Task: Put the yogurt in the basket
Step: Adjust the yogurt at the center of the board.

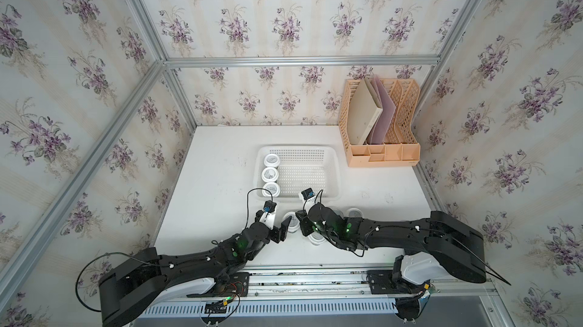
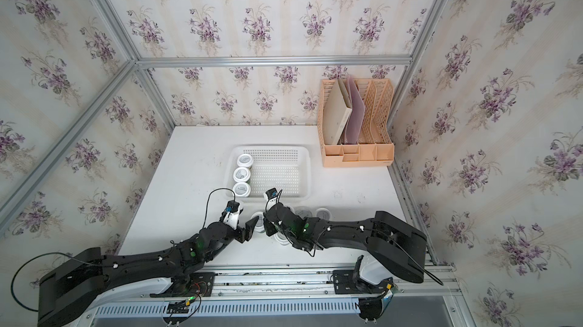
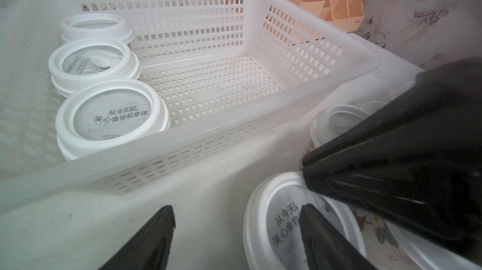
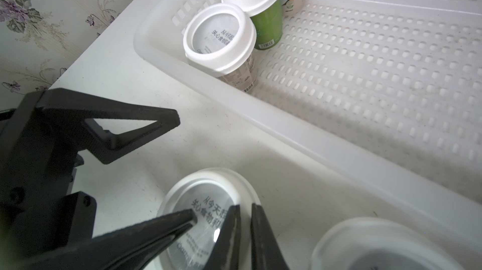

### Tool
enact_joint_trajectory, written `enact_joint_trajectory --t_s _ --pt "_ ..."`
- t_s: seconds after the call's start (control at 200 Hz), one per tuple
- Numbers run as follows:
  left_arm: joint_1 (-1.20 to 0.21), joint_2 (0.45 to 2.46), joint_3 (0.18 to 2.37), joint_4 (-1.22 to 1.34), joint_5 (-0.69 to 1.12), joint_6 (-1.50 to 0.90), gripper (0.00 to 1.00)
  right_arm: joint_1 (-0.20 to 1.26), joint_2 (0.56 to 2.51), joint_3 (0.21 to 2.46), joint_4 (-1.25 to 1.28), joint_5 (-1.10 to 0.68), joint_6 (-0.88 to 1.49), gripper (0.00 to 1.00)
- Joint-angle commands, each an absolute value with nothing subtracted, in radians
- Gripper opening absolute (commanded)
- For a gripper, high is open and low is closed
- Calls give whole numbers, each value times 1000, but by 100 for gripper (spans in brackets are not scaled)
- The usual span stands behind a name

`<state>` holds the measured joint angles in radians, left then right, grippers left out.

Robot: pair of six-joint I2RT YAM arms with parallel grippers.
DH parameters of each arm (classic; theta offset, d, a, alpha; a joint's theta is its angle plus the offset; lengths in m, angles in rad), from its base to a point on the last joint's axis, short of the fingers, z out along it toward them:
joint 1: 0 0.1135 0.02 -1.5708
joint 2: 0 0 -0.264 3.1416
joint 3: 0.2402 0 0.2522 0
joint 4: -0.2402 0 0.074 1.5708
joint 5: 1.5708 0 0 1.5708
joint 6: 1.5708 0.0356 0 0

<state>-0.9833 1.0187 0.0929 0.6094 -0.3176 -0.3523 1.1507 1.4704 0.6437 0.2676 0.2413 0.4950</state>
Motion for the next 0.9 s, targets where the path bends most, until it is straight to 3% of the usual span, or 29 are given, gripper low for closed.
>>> enact_joint_trajectory --t_s 0.0,0.609,0.894 --pt "-983 1029 84 488 -332 -332 79 1152 1471 644 249 247 497 14" --pt "-985 844 308 86 -261 -255 81 1155 1301 683 157 242 462 23" --pt "-1035 686 271 -86 -245 -326 93 1154 1119 643 59 295 460 26"
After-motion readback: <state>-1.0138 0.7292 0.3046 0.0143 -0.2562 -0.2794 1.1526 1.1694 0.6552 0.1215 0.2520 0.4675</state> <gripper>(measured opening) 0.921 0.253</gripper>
